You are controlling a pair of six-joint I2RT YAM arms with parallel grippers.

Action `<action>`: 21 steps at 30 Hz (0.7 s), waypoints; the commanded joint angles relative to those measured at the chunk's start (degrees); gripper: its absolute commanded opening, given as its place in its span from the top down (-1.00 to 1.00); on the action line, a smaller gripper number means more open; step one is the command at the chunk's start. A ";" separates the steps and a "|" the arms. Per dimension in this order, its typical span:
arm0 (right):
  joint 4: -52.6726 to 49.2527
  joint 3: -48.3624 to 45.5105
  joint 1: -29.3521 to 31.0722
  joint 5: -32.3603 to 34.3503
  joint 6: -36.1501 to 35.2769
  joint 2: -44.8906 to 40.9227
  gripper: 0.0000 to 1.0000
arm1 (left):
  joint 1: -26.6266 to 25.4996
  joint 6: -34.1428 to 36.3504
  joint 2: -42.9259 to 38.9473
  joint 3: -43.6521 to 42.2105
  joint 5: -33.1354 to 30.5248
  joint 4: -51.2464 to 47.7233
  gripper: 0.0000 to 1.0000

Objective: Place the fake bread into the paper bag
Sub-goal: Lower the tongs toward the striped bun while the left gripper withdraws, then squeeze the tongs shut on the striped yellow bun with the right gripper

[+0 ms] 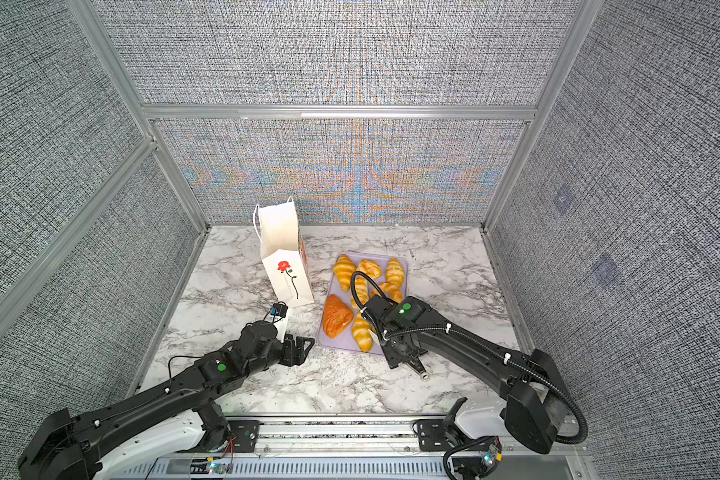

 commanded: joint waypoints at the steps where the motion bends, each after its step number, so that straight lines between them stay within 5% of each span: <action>1: -0.15 -0.19 0.06 -2.15 0.82 -0.45 -0.13 | 0.02 0.33 -0.12 0.60 0.10 -0.16 -0.61; 8: 0.29 0.27 0.46 -5.21 2.48 -2.56 -0.07 | 0.00 0.11 -0.46 0.43 0.09 0.08 -0.61; 21: -5.91 4.14 0.42 2.31 3.30 -0.99 -0.10 | 0.02 -0.89 -1.29 0.43 0.28 -1.29 -0.61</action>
